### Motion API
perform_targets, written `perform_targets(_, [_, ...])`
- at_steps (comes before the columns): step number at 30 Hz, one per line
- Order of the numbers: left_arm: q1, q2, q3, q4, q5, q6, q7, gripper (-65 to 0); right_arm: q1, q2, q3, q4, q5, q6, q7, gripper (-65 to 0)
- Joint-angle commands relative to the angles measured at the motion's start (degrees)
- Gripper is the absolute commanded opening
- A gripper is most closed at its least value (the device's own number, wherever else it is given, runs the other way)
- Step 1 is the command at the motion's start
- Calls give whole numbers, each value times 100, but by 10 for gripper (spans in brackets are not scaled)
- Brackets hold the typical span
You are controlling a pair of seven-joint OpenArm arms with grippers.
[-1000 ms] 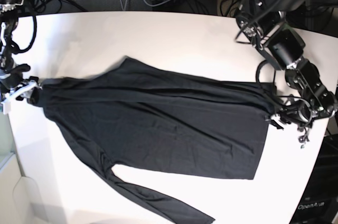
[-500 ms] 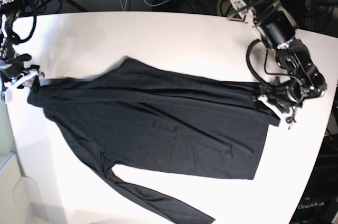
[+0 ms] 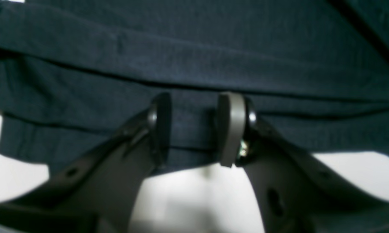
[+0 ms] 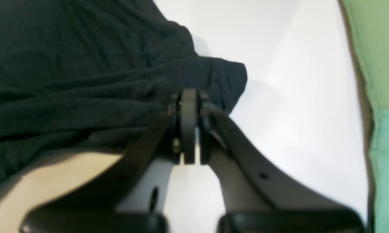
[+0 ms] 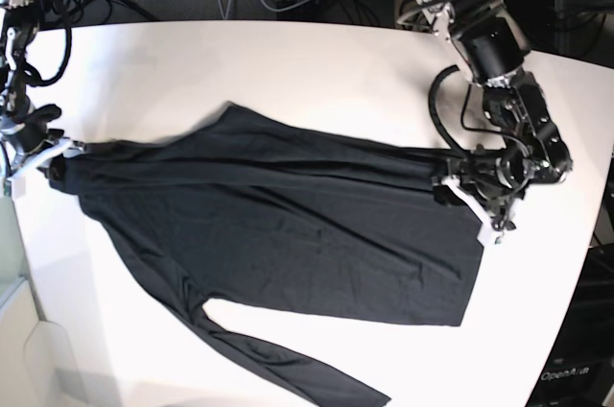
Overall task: Fold the T-shirt properly
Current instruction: 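Move both grippers inward along the collar edge and regrasp the fabric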
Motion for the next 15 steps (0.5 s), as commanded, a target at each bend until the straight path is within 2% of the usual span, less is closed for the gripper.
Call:
perform_targets(1, [-148, -37, 28, 69, -86, -14, -185, -424, 145, 122, -107, 92, 46, -2, 132, -650])
perform_targets(8, [-166, -80, 36, -459, -86, -14, -291, -424, 532, 131, -740, 74, 46, -2, 150, -650])
perform_targets(11, [-166, -80, 36, -520, -86, -14, -528, -424, 725, 131, -1003, 74, 46, -2, 150, -650])
perform_targets(15, [-139, -80, 36, -582, -86, -14, -669, -424, 822, 140, -1082, -93, 46, -2, 150, -650])
